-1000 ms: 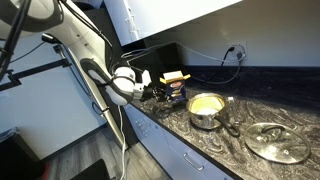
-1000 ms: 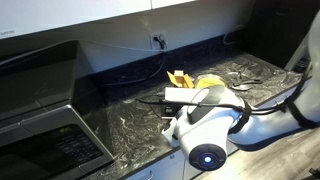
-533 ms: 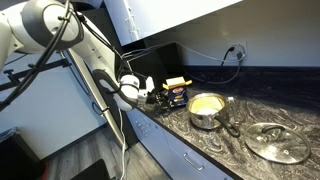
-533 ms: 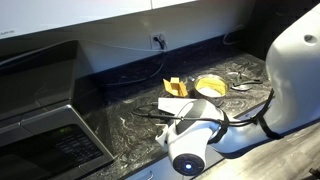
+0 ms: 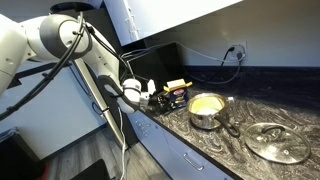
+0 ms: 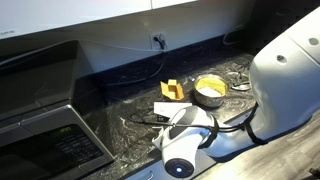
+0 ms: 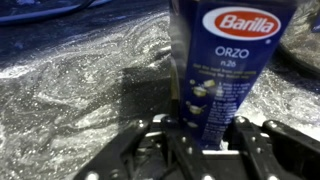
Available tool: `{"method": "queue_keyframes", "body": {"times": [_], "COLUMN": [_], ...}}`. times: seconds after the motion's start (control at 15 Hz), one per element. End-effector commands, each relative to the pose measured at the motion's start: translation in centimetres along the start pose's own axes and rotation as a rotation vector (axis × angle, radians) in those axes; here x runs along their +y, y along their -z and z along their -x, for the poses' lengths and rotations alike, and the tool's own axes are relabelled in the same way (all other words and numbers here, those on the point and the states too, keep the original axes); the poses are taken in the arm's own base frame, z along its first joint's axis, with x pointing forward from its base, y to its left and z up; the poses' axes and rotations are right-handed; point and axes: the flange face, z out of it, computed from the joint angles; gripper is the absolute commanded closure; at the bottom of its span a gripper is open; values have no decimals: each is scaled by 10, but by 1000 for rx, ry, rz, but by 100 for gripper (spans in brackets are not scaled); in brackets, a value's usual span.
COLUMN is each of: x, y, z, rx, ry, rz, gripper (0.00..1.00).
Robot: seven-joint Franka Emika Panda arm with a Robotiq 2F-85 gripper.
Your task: Pour the contents in the box into the pot
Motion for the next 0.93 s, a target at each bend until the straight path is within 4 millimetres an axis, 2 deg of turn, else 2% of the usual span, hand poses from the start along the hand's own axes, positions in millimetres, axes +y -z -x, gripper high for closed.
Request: {"method": "queue_keyframes", "body": {"times": [0.0,0.27,0.53,0.87], "x": [9,7,2,-12], "y": [6,19,34,62], "z": [5,6,14,46], "rx": [-15,4,15,43], "ry": [8,0,-20,-43], "rz": [-4,-12,-20,-40], "gripper": [31,2,0,0]}}
